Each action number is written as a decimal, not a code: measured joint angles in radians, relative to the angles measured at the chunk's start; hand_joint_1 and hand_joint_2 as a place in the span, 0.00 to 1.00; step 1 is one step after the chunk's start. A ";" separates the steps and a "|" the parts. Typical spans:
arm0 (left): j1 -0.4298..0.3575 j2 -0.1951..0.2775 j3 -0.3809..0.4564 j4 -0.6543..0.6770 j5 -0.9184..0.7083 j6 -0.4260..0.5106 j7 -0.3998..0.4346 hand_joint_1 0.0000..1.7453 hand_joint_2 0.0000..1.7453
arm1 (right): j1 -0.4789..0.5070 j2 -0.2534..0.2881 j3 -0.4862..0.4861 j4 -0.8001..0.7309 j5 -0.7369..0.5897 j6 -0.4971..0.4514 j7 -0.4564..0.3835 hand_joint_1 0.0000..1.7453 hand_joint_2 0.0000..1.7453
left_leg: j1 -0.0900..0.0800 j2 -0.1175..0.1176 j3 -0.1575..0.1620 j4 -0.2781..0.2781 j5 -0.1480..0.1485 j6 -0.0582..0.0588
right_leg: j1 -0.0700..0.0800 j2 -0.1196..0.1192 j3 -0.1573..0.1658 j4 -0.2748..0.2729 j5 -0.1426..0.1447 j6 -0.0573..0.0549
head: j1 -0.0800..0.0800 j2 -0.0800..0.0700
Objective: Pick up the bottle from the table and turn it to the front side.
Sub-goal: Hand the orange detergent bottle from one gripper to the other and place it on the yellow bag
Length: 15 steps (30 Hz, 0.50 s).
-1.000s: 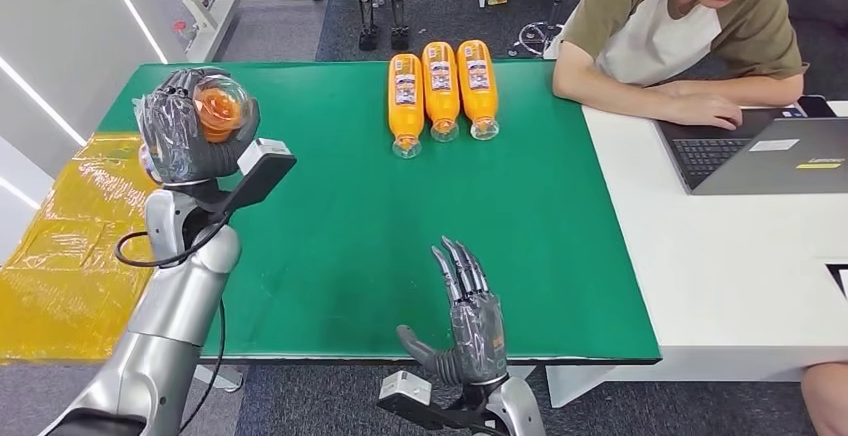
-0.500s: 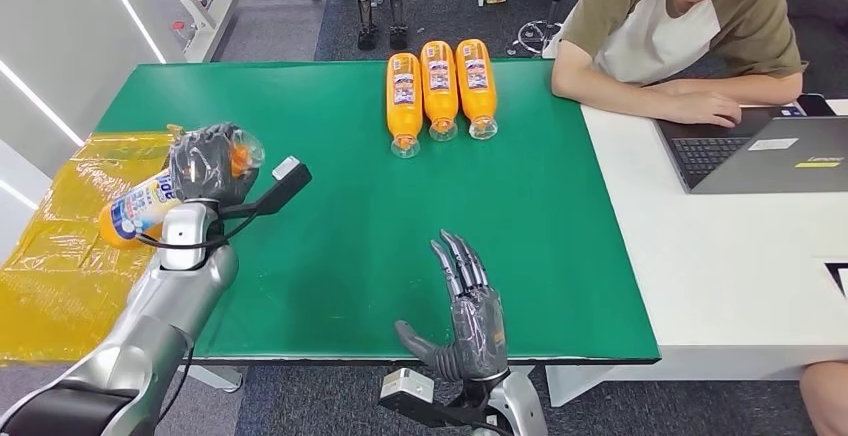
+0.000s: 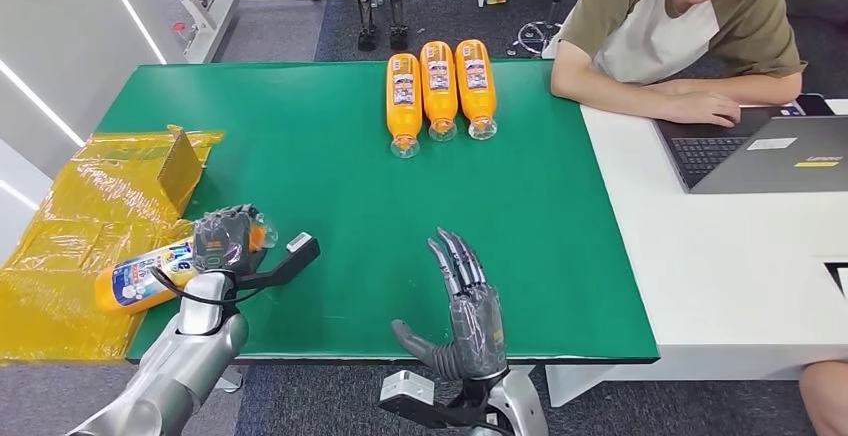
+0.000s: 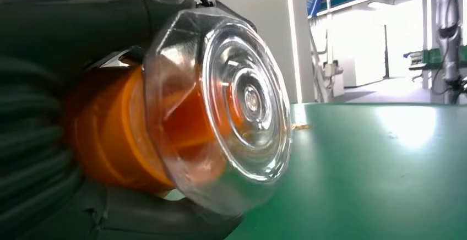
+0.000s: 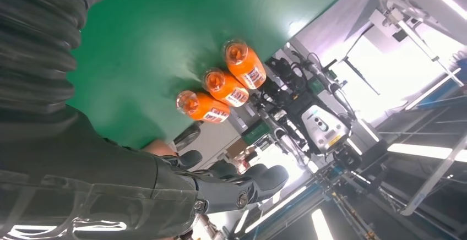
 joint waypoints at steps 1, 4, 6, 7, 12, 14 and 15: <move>0.004 0.001 0.000 0.001 0.001 0.001 0.001 1.00 1.00 | -0.003 0.001 0.001 0.000 -0.001 0.006 -0.002 0.00 1.00 | 0.000 0.000 0.000 0.000 0.000 0.000 | 0.000 0.000 0.000 0.000 0.000 0.000 | 0.000 0.000; 0.016 0.005 0.000 0.001 0.002 0.007 0.006 1.00 1.00 | -0.016 0.007 0.003 0.004 -0.009 0.024 -0.009 0.00 1.00 | 0.000 0.000 0.001 0.000 0.000 0.000 | 0.000 0.000 0.000 0.001 0.000 0.000 | 0.000 0.000; 0.022 0.008 0.000 0.001 0.003 0.011 0.009 1.00 1.00 | -0.026 0.011 0.004 0.010 -0.018 0.032 -0.014 0.00 1.00 | 0.000 0.000 0.001 0.000 0.000 0.000 | 0.000 0.000 0.000 0.002 0.000 -0.001 | 0.000 0.000; 0.024 0.010 0.000 0.001 0.003 0.012 0.010 1.00 1.00 | -0.030 0.013 0.005 0.013 -0.021 0.036 -0.016 0.00 1.00 | 0.000 0.000 0.001 0.000 0.000 -0.001 | 0.000 0.000 0.000 0.002 0.000 -0.001 | 0.000 0.000; 0.032 0.013 0.003 0.002 0.021 0.006 0.005 0.21 1.00 | -0.046 0.021 0.009 0.024 -0.026 0.043 -0.022 0.00 1.00 | 0.000 0.000 0.001 -0.001 0.001 -0.001 | 0.000 0.000 0.000 0.002 0.000 -0.001 | 0.000 0.000; 0.038 0.011 0.016 0.002 0.060 -0.019 -0.020 0.00 1.00 | -0.049 0.023 0.011 0.026 -0.030 0.044 -0.022 0.00 1.00 | 0.000 0.000 0.002 -0.001 0.001 -0.001 | 0.000 0.000 0.000 0.002 -0.001 -0.001 | 0.000 0.000; 0.041 0.009 0.028 0.002 0.090 -0.039 -0.043 0.00 1.00 | -0.050 0.023 0.012 0.027 -0.033 0.044 -0.022 0.00 1.00 | 0.000 0.000 0.002 -0.001 0.001 -0.001 | 0.000 0.000 0.000 0.002 -0.001 -0.002 | 0.000 0.000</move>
